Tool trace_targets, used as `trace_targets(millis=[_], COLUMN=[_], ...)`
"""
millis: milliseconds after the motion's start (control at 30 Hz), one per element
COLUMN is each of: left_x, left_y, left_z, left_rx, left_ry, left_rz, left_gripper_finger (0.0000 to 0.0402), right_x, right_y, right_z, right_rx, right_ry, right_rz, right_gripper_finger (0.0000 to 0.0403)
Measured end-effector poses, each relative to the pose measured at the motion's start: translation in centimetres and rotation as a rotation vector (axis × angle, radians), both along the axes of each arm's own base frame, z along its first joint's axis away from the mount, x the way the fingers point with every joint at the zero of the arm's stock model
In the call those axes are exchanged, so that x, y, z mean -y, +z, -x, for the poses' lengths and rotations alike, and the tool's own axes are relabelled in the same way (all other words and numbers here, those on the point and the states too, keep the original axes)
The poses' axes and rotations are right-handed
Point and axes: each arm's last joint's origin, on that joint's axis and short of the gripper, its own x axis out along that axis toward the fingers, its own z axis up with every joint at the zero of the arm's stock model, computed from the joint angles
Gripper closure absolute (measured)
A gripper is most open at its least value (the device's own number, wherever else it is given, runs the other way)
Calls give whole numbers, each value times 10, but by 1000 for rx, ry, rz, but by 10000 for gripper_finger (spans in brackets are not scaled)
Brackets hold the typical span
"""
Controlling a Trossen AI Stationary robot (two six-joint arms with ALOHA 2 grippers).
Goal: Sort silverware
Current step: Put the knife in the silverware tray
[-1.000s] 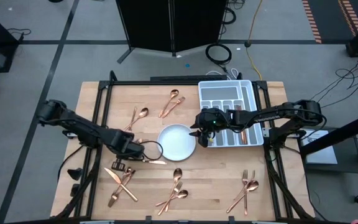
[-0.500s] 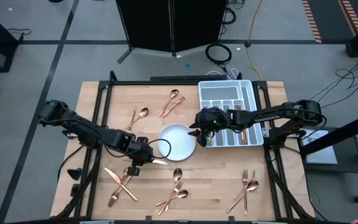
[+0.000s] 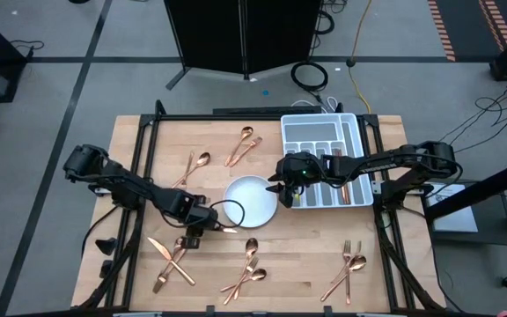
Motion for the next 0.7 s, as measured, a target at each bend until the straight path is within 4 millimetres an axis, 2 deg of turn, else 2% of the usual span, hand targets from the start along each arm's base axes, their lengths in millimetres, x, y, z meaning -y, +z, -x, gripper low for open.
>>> trace_targets(millis=[233, 500, 700], left_x=[0, 3, 13], left_y=[-2, -7, -15], left_z=[-1, 0, 2], left_rx=[-4, -15, -36], left_ry=[-1, -36, -99], left_rz=[-18, -54, -114], left_gripper_finger=[277, 362, 384], right_x=[0, 0, 0], right_y=[0, 0, 0], right_z=[0, 0, 0], right_rx=[1, 2, 2], right_ry=[6, 11, 11], right_rz=[10, 18, 19], right_gripper_finger=[241, 241, 241])
